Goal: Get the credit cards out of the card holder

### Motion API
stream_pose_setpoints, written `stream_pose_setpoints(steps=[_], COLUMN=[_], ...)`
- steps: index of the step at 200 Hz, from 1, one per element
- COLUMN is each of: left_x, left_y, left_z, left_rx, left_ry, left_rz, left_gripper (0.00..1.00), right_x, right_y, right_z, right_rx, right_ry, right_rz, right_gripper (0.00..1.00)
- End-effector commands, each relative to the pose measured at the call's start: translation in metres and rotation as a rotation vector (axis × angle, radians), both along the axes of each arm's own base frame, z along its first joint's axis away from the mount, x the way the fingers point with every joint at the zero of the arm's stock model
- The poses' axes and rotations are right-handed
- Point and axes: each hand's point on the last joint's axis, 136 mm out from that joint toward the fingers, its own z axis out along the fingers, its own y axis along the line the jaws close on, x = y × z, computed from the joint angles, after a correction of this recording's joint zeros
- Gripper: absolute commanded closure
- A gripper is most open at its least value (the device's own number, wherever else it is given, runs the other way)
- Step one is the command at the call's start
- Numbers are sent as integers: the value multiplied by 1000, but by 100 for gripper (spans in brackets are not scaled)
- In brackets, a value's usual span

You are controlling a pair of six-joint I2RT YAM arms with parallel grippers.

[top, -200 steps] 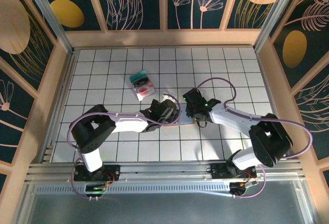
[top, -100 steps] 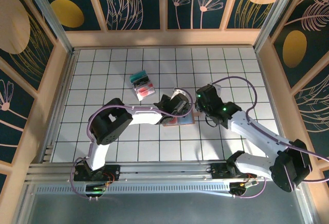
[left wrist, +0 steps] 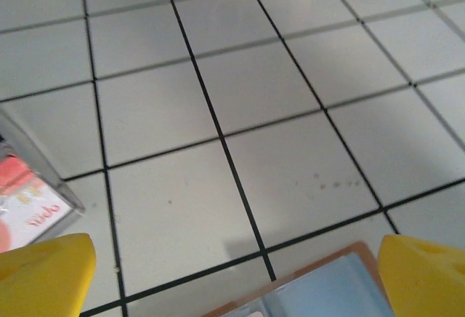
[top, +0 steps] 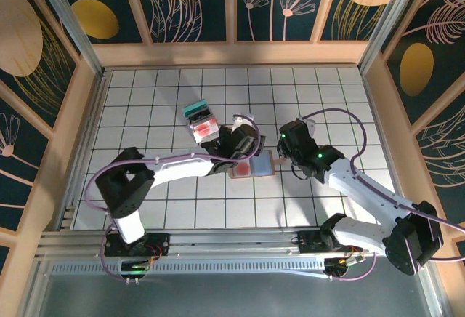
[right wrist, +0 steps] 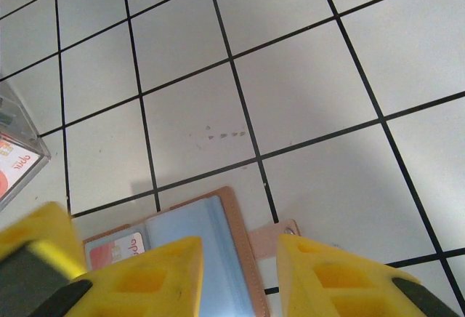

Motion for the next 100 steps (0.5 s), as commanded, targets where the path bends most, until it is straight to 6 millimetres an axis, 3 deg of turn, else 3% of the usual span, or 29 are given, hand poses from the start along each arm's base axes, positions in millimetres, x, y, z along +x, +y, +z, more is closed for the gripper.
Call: stream_pose_setpoints(steps=[1,44,55,100], left_x=[-4,-6,-12,-23], left_y=[25,63,76,95], left_z=[3,-15,-35,-70], left_rx=[-9,-38,-27,28], left_ry=[-5,75,120,204], left_rz=[93,177,190,212], left_gripper=[1,1,1,1], right_x=[4,6,6,2], right_y=[-2,31,46,101], right_z=[11,-3,-11,-46], right_rx=[25,97,123,164], right_ry=[-21,36,67,191], right_rz=[-24,100,149,315], right_gripper=[68,68,68,69])
